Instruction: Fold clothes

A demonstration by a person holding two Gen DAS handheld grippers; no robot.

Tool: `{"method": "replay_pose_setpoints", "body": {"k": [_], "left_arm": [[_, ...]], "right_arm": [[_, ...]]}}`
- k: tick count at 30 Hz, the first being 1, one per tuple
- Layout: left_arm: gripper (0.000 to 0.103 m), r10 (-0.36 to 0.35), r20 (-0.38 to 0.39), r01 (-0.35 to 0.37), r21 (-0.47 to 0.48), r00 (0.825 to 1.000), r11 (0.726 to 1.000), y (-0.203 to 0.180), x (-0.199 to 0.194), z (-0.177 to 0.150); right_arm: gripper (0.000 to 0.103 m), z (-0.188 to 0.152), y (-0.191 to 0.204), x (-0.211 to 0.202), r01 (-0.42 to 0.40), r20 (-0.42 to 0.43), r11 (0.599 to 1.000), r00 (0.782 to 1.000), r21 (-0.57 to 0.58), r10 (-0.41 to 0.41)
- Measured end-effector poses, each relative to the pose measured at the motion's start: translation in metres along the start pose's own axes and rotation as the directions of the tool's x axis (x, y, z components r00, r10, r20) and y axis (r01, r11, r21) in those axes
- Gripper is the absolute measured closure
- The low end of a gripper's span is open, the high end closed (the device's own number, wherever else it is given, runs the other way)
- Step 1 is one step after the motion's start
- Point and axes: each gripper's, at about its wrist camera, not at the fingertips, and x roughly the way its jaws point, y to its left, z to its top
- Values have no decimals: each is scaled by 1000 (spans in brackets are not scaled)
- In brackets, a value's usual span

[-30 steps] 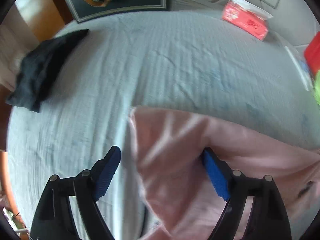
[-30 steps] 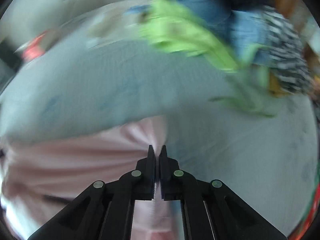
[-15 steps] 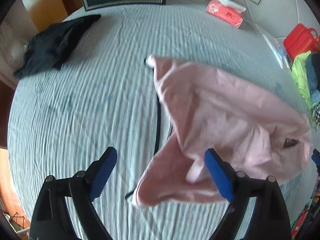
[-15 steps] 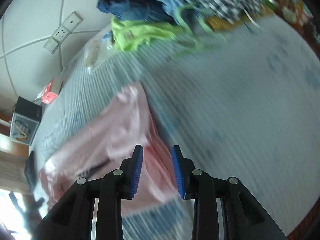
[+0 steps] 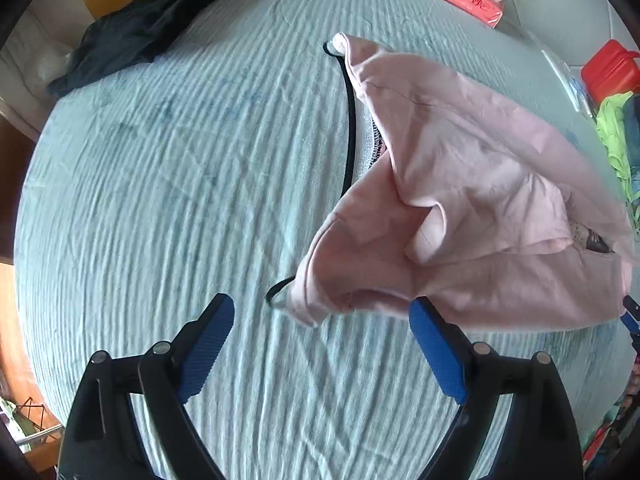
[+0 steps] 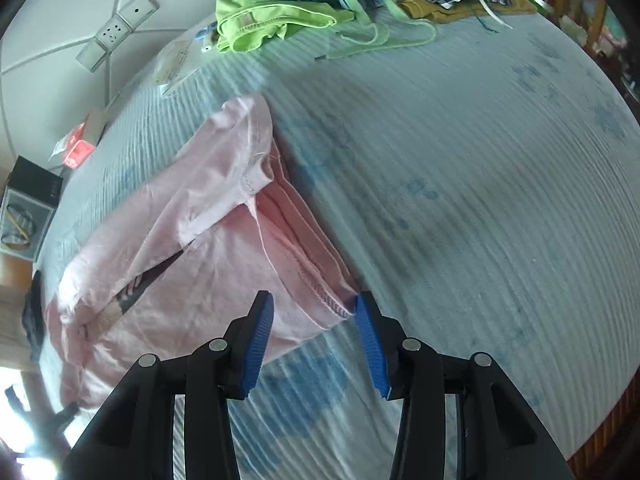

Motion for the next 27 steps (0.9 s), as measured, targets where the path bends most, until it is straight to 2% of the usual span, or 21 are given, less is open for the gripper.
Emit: {"method": "replay_pose_setpoints", "body": {"k": [4, 5, 6, 7, 9, 11, 14, 16, 18, 21, 23, 24, 25, 26, 27], "left_arm": [[13, 17, 1, -17, -10, 1000, 1000, 11, -9, -8], [13, 22, 7, -22, -17, 1000, 1000, 16, -11, -9], [13, 19, 10, -19, -26, 1000, 1000, 20, -12, -10], [13, 7, 12, -6, -37, 1000, 999, 26, -13, -11], [13, -22, 17, 23, -55, 1000, 998, 37, -15, -7], [13, -43, 34, 45, -58, 999, 997, 50, -19, -4], [13, -66, 72, 69, -41, 995, 997, 74, -28, 4], [13, -82, 94, 86, -33, 992, 996, 96, -34, 12], [13, -91, 114, 96, -40, 989, 995, 111, -48, 7], [13, -105, 134, 110, -29, 985, 994, 129, -60, 12], [13, -109, 140, 111, -11, 984, 994, 136, -63, 18], [13, -112, 140, 114, -2, 984, 994, 138, -63, 20], [13, -122, 137, 123, 7, 983, 992, 137, -62, 23], [13, -129, 132, 128, 14, 983, 992, 134, -62, 23], [13, -139, 124, 136, 29, 983, 990, 129, -62, 24]], "right_arm": [[60, -1, 13, 6, 71, 47, 995, 997, -74, -67], [67, -3, 17, 7, 94, 59, 990, 994, -102, -88], [87, -4, 23, 7, 121, 70, 984, 991, -134, -112], [92, -5, 28, 7, 136, 75, 978, 989, -155, -126], [94, -5, 41, 0, 162, 95, 968, 985, -192, -146], [96, -2, 57, -16, 142, 138, 968, 984, -209, -115], [96, -1, 101, -43, 41, 184, 965, 983, -257, 7], [96, -6, 141, -55, -62, 171, 952, 978, -299, 117], [96, -26, 199, -62, -170, 126, 909, 964, -381, 233], [96, -67, 285, -64, -322, 6, 806, 927, -497, 375], [95, -99, 331, -53, -418, -108, 736, 896, -532, 431], [90, -114, 347, -45, -455, -161, 713, 882, -534, 442], [86, -123, 355, -39, -467, -189, 710, 879, -527, 438], [80, -129, 361, -30, -467, -208, 720, 882, -514, 424], [80, -132, 361, -23, -459, -214, 739, 888, -494, 408]]}}
